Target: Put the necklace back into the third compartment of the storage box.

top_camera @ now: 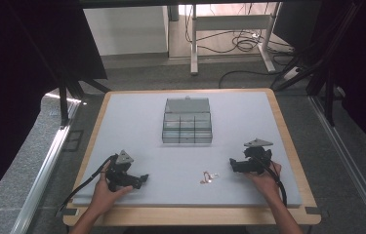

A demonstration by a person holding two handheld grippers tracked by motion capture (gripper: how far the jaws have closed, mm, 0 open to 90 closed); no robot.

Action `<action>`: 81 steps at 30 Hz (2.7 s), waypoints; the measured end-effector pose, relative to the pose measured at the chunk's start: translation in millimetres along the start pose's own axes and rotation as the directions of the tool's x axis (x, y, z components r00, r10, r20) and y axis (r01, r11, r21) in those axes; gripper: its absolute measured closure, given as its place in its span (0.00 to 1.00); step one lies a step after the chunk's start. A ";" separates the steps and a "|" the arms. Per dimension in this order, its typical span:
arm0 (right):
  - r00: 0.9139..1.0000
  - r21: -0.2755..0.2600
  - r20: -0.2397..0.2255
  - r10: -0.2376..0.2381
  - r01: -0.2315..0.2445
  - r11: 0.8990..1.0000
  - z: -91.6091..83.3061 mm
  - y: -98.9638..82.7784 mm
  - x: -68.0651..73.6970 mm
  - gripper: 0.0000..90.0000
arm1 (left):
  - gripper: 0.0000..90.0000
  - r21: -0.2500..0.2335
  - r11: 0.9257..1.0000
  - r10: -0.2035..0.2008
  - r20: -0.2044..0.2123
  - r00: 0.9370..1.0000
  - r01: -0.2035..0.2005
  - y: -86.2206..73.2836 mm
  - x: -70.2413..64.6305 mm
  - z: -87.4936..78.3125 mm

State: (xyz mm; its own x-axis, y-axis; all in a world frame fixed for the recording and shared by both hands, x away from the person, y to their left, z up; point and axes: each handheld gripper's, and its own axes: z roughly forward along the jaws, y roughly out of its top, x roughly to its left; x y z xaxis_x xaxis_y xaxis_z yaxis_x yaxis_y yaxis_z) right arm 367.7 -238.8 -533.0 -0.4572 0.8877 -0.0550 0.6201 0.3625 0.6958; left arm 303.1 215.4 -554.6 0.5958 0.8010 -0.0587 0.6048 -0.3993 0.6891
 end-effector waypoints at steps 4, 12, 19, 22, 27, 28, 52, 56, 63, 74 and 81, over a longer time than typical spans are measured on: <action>1.000 0.026 0.012 0.013 -0.013 1.000 -7.1 -3.1 1.8 0.01 | 0.00 -0.002 1.000 0.001 -0.003 1.000 -0.001 -0.3 -0.5 -0.3; 1.000 -0.003 0.020 0.021 -0.021 1.000 -12.3 -10.3 3.2 0.04 | 0.00 -0.002 1.000 0.001 -0.002 1.000 -0.001 -0.2 -0.3 -0.2; 1.000 0.013 0.011 0.012 -0.012 1.000 -16.1 -9.8 2.9 0.09 | 0.00 0.002 1.000 0.001 0.000 1.000 -0.001 0.1 0.1 -0.2; 1.000 0.020 0.003 0.006 -0.006 1.000 -18.8 -10.7 2.5 0.12 | 0.00 0.001 1.000 0.002 0.000 1.000 -0.002 0.0 0.2 -0.1; 1.000 0.026 -0.017 -0.001 0.001 1.000 -24.4 -12.9 2.7 0.15 | 0.00 0.002 1.000 0.002 0.000 1.000 -0.002 0.1 0.1 -0.2; 0.999 0.016 -0.032 0.005 -0.004 1.000 -27.7 -12.9 3.4 0.16 | 0.00 0.002 1.000 0.002 0.000 1.000 -0.002 0.1 0.1 -0.2; 0.991 -0.048 -0.123 -0.055 0.049 0.998 -54.9 3.1 32.3 0.23 | 0.00 0.000 1.000 0.001 0.000 1.000 -0.001 0.0 0.0 -0.1; 0.988 -0.070 -0.139 -0.066 0.056 0.996 -61.4 7.2 35.4 0.25 | 0.00 0.000 1.000 0.001 0.000 1.000 -0.001 0.0 0.0 0.0; 0.979 -0.105 -0.181 -0.093 0.075 0.992 -72.5 14.0 44.0 0.29 | 0.00 0.000 1.000 0.001 0.000 1.000 -0.001 0.0 0.0 0.0; 0.956 -0.098 -0.252 -0.150 0.129 0.987 -73.3 17.9 64.1 0.34 | 0.00 0.000 1.000 0.001 0.000 1.000 -0.001 0.0 0.0 -0.1; 0.941 -0.087 -0.300 -0.160 0.140 0.986 -70.8 18.2 75.1 0.38 | 0.00 0.000 1.000 0.001 0.000 1.000 -0.001 0.0 -0.1 -0.1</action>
State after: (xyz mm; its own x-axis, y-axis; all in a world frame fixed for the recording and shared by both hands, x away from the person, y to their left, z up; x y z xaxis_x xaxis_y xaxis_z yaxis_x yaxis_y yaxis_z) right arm 299.6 -185.6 -473.8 -0.7203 0.6918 0.0514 0.4921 0.4573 0.7408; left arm 303.0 215.4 -554.6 0.5960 0.8009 -0.0580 0.6043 -0.3998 0.6892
